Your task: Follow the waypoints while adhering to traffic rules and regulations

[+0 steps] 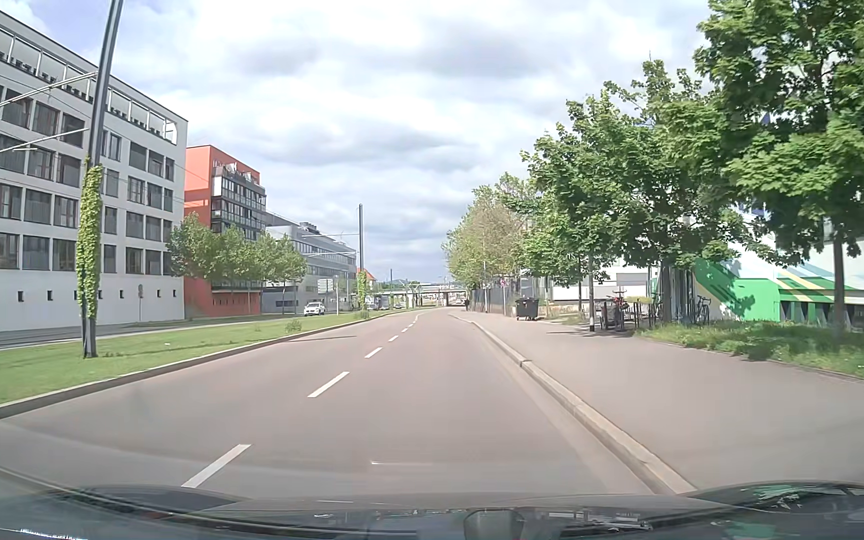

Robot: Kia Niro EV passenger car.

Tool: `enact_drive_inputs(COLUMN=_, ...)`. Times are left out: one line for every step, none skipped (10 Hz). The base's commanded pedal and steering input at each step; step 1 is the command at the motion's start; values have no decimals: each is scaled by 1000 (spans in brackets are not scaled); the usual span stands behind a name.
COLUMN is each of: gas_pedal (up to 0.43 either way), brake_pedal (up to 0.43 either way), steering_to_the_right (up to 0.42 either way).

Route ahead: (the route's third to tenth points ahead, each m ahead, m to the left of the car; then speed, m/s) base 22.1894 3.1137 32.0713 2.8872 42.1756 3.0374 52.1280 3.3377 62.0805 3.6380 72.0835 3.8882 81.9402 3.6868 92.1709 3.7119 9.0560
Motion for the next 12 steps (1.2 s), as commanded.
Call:
enact_drive_inputs(gas_pedal=110, brake_pedal=0, steering_to_the_right=-6)
enact_drive_inputs(gas_pedal=110, brake_pedal=0, steering_to_the_right=-6)
enact_drive_inputs(gas_pedal=110, brake_pedal=0, steering_to_the_right=-6)
enact_drive_inputs(gas_pedal=110, brake_pedal=0, steering_to_the_right=-6)
enact_drive_inputs(gas_pedal=110, brake_pedal=0, steering_to_the_right=-6)
enact_drive_inputs(gas_pedal=110, brake_pedal=0, steering_to_the_right=-6)
enact_drive_inputs(gas_pedal=110, brake_pedal=0, steering_to_the_right=-6)
enact_drive_inputs(gas_pedal=110, brake_pedal=0, steering_to_the_right=-6)
enact_drive_inputs(gas_pedal=110, brake_pedal=0, steering_to_the_right=-6)
enact_drive_inputs(gas_pedal=110, brake_pedal=0, steering_to_the_right=-6)
enact_drive_inputs(gas_pedal=110, brake_pedal=0, steering_to_the_right=-6)
enact_drive_inputs(gas_pedal=110, brake_pedal=0, steering_to_the_right=-6)
